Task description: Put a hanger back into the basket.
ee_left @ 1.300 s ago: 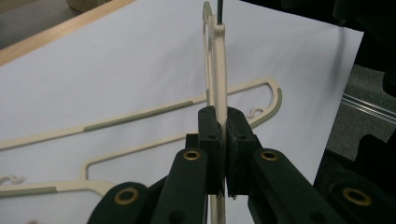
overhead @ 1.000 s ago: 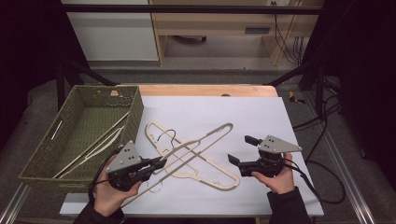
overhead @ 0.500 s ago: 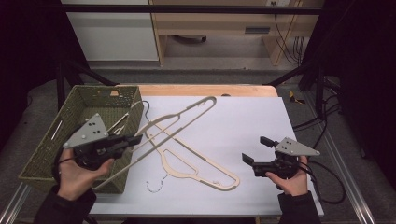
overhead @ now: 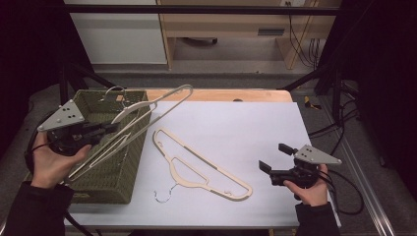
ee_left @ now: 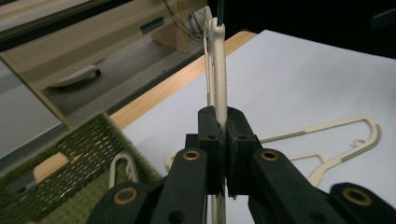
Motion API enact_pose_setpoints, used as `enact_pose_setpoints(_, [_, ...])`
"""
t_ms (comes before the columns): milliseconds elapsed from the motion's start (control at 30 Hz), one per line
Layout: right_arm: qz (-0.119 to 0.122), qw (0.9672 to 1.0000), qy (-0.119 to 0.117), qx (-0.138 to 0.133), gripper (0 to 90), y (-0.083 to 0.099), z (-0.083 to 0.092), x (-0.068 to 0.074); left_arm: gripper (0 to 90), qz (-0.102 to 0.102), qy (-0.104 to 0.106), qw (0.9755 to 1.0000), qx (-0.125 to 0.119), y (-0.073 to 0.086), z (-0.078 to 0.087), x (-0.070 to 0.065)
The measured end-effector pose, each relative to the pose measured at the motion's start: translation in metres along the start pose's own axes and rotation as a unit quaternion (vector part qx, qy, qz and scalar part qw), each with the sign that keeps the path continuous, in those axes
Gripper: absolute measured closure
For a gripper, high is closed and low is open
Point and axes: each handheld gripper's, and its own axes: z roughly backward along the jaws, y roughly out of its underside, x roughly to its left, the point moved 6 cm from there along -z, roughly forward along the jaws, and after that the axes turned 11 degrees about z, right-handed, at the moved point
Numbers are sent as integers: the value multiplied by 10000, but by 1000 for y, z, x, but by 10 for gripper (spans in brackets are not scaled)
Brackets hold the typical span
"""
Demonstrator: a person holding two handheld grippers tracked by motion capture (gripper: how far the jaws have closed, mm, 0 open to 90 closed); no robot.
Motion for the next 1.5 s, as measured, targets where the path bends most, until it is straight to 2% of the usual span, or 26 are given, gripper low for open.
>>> enact_pose_setpoints(200, [19,10000,23,28,65,0,2,-2,864,224,-363,9990,120,17,0,40])
enact_pose_setpoints(233, [19,10000,23,28,65,0,2,-2,864,224,-363,9990,120,17,0,40])
enact_pose_setpoints(267, [8,10000,47,33,63,1,2,-2,864,318,-457,9983,143,22,1,51])
enact_pose_setpoints(400, [15,10000,57,40,59,1,2,-3,863,541,-650,9964,100,34,8,75])
enact_pose_setpoints(533, [26,10000,75,59,59,2,2,-3,863,565,-788,9952,156,46,15,91])
enact_pose_setpoints(700, [38,9999,63,72,61,2,1,-2,862,480,-820,9952,245,60,20,102])
enact_pose_setpoints(1033, [61,9999,48,92,64,2,0,-2,862,458,-903,9946,237,68,25,117])
enact_pose_setpoints(1067, [63,9999,45,91,65,2,0,-2,862,449,-998,9935,298,72,25,121])
enact_pose_setpoints(1100, [63,9999,45,91,65,2,0,-2,863,449,-998,9935,298,72,25,121])
enact_pose_setpoints(1133, [64,9999,43,90,66,2,0,-2,863,410,-1111,9920,443,78,24,124])
enact_pose_setpoints(1167, [62,9999,43,89,66,2,0,-2,863,416,-1140,9914,493,82,23,126])
enact_pose_setpoints(1300, [63,9999,45,96,67,2,0,-2,862,435,-1183,9905,554,93,17,129])
enact_pose_setpoints(1433, [77,9999,37,113,69,3,-1,-1,863,434,-1261,9889,660,111,7,134])
enact_pose_setpoints(1467, [76,9999,35,112,69,3,-1,-1,862,434,-1261,9889,660,111,7,134])
enact_pose_setpoints(1500, [79,9999,32,112,70,3,-1,-1,862,463,-1253,9884,722,119,3,136])
